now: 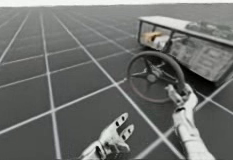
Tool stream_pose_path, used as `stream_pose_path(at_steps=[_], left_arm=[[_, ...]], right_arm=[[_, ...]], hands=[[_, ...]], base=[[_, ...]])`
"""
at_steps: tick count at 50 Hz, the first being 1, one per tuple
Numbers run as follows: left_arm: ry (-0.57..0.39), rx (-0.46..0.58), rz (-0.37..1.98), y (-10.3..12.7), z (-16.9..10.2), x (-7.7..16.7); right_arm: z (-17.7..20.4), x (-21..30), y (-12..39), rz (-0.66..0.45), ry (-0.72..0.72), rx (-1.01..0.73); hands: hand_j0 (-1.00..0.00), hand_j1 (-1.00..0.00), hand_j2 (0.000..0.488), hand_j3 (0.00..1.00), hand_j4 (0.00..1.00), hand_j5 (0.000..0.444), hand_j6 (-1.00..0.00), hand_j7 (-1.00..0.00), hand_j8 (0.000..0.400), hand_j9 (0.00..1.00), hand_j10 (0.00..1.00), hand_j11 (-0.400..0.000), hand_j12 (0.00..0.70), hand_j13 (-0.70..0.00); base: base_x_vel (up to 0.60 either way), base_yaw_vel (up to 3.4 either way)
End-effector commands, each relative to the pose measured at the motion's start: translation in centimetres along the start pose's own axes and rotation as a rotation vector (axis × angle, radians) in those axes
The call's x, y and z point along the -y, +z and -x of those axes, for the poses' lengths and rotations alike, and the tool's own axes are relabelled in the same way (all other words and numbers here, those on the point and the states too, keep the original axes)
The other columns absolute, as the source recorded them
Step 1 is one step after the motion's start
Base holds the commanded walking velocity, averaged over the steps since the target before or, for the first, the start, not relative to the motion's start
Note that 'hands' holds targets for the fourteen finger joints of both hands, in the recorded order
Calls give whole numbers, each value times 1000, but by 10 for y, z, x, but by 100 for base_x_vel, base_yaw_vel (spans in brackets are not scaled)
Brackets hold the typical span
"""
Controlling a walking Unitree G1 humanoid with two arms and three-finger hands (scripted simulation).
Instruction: Pick up and drop off the object
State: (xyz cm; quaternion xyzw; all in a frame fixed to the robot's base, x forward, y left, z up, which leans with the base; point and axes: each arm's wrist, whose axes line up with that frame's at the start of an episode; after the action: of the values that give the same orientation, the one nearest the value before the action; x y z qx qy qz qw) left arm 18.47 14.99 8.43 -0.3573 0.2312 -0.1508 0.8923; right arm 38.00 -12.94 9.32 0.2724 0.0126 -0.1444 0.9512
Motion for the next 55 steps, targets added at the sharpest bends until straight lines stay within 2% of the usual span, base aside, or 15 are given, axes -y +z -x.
stream_pose_path(at_steps=[1,55], left_arm=[[-6,3,-23,2,0,6],[-6,3,-23,2,0,6]], right_arm=[[-1,-2,10,-36,15,34],[-1,-2,10,-36,15,34]], hands=[[0,0,0,1000,1000,0,0,0,0,1000,1000,-400,0,-700],[0,0,0,1000,1000,0,0,0,0,1000,1000,-400,0,-700]], base=[[60,1],[59,2]])
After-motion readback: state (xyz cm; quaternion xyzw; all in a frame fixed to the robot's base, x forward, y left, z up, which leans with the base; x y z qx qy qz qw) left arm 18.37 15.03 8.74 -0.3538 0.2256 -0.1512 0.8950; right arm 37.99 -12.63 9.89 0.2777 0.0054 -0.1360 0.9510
